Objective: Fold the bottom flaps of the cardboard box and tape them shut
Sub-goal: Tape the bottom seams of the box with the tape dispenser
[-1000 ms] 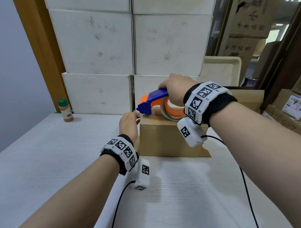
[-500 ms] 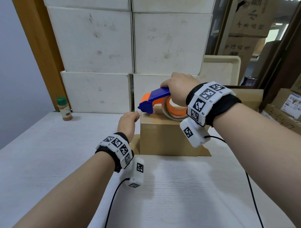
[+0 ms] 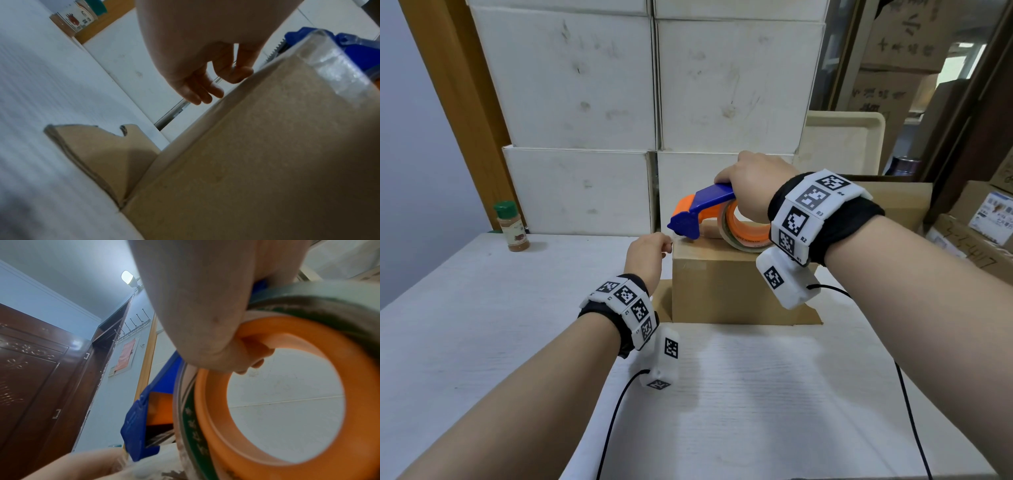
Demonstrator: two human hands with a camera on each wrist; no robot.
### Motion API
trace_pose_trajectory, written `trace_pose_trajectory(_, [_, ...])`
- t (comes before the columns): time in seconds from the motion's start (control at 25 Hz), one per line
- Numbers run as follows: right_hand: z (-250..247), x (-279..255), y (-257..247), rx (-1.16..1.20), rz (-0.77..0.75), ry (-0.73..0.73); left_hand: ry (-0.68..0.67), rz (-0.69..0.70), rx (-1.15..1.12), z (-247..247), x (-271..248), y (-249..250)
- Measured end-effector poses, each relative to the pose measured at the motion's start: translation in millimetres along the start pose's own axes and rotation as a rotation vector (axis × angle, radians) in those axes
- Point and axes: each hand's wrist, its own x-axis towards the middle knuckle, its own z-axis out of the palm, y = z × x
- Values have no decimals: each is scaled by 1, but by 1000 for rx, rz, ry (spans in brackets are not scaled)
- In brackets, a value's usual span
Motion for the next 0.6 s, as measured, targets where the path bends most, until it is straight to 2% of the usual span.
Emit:
trace_pose_trajectory(0.08, [0, 0, 0, -8, -3, 3, 62, -74, -75, 0, 4, 4])
trace_pose_trajectory(0.16, [0, 1, 0, -12, -3, 6, 77, -77, -121, 2, 3, 6])
trace_pose_trajectory(0.28, [0, 0, -1, -11, -8, 11, 77, -66, -93, 2, 1, 6])
trace_pose_trajectory(0.44, [0, 0, -2, -8, -8, 5, 93, -120, -59, 4, 3, 5])
trace_pose_trajectory(0.6, [-1, 0, -3, -6, -3, 1, 13, 31, 85, 5, -6, -1])
